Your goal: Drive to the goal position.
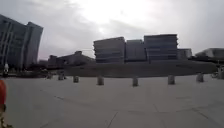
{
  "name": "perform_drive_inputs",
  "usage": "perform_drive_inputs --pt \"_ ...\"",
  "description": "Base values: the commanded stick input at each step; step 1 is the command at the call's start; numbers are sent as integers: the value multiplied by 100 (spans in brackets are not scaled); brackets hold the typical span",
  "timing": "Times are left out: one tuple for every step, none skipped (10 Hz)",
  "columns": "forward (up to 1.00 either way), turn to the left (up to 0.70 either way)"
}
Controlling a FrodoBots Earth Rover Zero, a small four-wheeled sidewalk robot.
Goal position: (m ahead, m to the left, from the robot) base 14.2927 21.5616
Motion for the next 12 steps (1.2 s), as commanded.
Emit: perform_drive_inputs --pt "70 0" --pt "70 0" --pt "70 0" --pt "70 0" --pt "70 0" --pt "70 0" --pt "70 0" --pt "70 0" --pt "70 0" --pt "70 0" --pt "70 0" --pt "70 0"
